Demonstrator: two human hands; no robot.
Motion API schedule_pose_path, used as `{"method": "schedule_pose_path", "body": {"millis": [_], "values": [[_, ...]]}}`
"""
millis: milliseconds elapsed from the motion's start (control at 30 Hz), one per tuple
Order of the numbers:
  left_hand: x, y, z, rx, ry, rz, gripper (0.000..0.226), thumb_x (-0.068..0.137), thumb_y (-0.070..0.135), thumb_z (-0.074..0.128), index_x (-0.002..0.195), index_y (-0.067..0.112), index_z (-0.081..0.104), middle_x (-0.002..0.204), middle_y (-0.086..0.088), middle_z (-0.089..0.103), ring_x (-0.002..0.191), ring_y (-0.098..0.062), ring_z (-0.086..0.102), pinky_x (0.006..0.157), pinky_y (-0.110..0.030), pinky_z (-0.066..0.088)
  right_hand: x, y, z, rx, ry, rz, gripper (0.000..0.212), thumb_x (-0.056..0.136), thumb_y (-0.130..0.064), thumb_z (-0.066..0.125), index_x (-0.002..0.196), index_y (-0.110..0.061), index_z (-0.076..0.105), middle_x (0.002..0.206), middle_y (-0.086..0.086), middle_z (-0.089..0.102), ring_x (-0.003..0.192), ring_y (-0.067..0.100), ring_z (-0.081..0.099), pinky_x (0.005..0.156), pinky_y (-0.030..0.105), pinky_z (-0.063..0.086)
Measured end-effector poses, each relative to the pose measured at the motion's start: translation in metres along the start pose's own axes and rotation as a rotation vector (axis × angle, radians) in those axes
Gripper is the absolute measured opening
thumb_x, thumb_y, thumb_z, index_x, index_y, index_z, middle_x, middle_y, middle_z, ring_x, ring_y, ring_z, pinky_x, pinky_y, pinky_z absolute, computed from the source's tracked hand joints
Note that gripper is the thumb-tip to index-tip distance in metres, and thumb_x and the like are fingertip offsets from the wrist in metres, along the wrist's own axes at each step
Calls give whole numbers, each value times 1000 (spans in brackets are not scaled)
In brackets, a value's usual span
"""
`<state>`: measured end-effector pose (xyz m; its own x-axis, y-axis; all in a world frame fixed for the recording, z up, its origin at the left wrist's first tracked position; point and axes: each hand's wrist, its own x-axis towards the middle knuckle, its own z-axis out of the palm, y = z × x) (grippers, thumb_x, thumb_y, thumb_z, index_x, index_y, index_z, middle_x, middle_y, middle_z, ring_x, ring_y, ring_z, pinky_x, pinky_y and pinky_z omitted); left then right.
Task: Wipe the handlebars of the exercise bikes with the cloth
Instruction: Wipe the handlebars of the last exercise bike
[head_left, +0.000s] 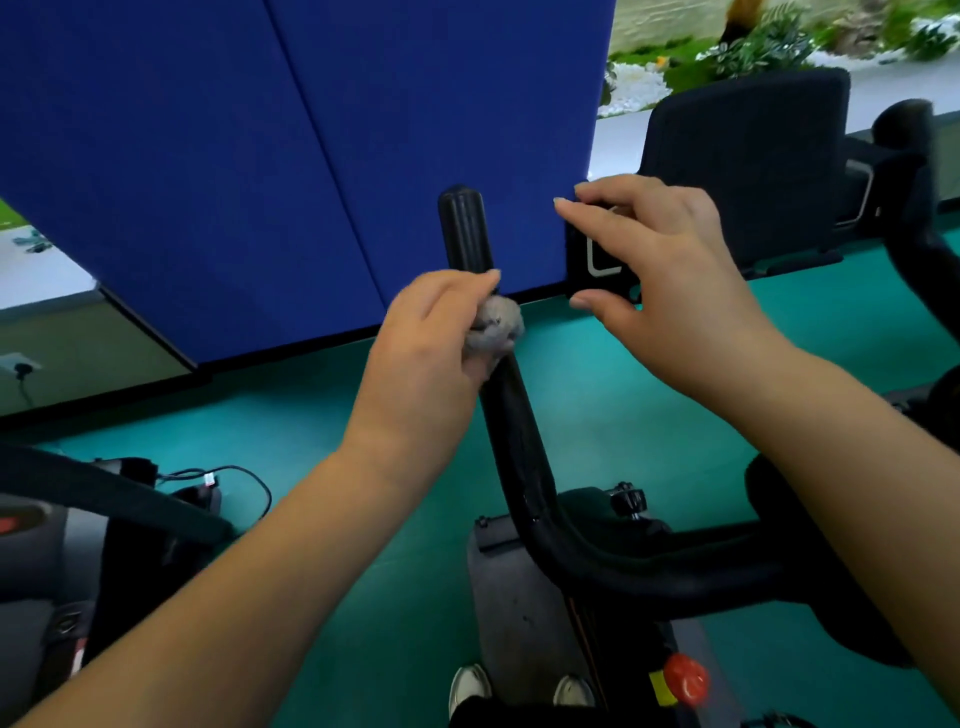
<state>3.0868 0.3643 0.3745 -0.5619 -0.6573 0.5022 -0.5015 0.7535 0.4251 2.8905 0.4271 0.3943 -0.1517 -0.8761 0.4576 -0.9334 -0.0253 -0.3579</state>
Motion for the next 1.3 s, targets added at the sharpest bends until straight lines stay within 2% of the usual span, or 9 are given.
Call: {"method": "schedule_pose_path", "body": {"millis": [167, 300, 400, 467, 533, 667, 900, 1167, 1300], "values": [[-24, 23, 0, 44, -80, -65, 49, 70, -12, 67, 115, 8, 66, 109, -4, 62, 103, -25, 55, 88, -22, 39, -1, 8, -6, 20, -61, -37, 71, 80, -17, 74, 141, -31, 42, 144, -14, 36, 123, 21, 32, 101, 50, 37], [-46, 27, -4, 38, -75, -106, 49, 72, -4, 74, 117, 16, 67, 115, 3, 62, 109, -19, 56, 95, -30, 44, 0, 11, -6, 44, -74, -66, 71, 80, -17, 74, 141, -31, 42, 144, -14, 36, 122, 21, 33, 100, 51, 38], [-46, 32, -2, 52, -77, -142, 42, 82, 27, 71, 123, 18, 64, 126, 2, 58, 117, -17, 53, 102, -31, 42, 1, 13, -6, 67, -73, -68, 70, 80, -17, 74, 141, -32, 42, 144, -15, 36, 123, 20, 32, 101, 50, 37], [-48, 40, 0, 62, -91, -165, 53, 86, 53, 54, 126, 19, 61, 131, 1, 54, 121, -13, 49, 104, -18, 34, 0, 13, -6, 77, -71, -74, 70, 79, -17, 74, 141, -32, 43, 144, -15, 36, 122, 21, 33, 100, 51, 38], [-53, 45, 0, 33, -79, -210, 58, 87, 59, 45, 129, 22, 58, 136, 2, 51, 125, -8, 44, 102, -9, 27, 1, 13, -5, 82, -66, -72, 70, 79, -17, 74, 140, -32, 43, 143, -14, 36, 122, 21, 33, 100, 51, 38], [-54, 43, -3, -63, -66, -249, 47, 90, 52, 45, 130, 31, 57, 140, 6, 50, 129, -1, 40, 104, -4, 24, 1, 11, -5, 88, -72, -63, 68, 81, -18, 73, 140, -32, 43, 143, -15, 36, 123, 19, 31, 101, 50, 37], [-52, 41, -4, -124, -48, -257, 39, 80, 13, 73, 116, 28, 68, 121, 10, 56, 113, 11, 44, 99, -4, 30, 1, 11, -6, 86, -73, -62, 68, 82, -18, 72, 141, -32, 42, 143, -15, 35, 125, 19, 29, 102, 50, 37], [-47, 40, -3, -22, -10, -147, 50, 77, 10, 75, 125, 23, 63, 112, 7, 60, 106, -12, 55, 95, -32, 46, 1, 12, -6, 87, -73, -65, 70, 81, -17, 73, 141, -32, 41, 143, -14, 36, 126, 20, 31, 101, 51, 37], [-33, 36, 3, -21, 0, -184, 48, 80, 13, 74, 125, 21, 61, 117, 5, 59, 111, -9, 51, 102, -23, 40, 1, 13, -6, 78, -82, -68, 71, 81, -16, 73, 142, -32, 40, 144, -14, 35, 126, 19, 30, 102, 51, 37]]}}
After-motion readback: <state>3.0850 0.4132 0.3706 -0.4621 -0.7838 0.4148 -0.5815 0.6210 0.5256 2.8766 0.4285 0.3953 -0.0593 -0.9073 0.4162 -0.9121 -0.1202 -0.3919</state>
